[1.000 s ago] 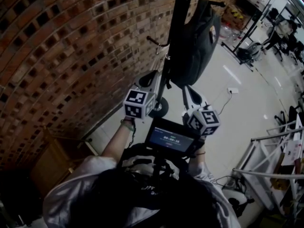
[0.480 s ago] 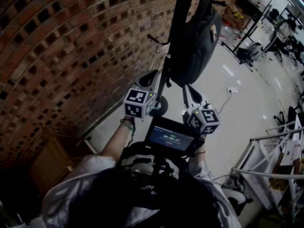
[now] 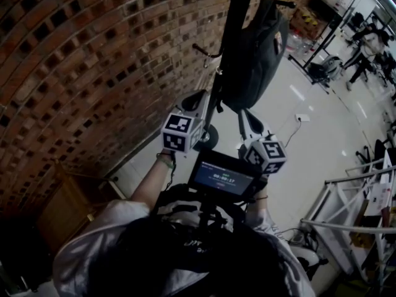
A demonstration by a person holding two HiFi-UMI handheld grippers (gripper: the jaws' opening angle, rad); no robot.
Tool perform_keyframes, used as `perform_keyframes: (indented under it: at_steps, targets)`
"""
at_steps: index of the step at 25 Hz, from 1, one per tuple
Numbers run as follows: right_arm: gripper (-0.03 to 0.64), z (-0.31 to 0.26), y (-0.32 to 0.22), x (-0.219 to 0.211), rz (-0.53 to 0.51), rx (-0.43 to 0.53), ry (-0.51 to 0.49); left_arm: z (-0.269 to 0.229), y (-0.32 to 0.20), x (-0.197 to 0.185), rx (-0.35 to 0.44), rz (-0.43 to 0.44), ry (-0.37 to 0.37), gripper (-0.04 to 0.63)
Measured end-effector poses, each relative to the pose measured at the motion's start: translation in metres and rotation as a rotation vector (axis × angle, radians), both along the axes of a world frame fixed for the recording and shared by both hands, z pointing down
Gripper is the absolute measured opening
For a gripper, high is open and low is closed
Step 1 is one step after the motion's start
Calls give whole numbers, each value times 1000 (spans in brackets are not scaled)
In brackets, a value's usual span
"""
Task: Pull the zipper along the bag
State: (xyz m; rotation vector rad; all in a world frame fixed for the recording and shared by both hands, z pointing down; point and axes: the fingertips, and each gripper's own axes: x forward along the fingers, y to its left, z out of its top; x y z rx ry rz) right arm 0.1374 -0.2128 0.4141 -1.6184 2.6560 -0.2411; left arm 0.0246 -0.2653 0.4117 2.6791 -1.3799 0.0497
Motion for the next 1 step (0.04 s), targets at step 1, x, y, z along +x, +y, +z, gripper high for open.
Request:
perform_keyframes:
  at_steps: [1]
  targets:
    - [6,0,0,0,-1,3,-1,-1,0,0,0,0,2,8]
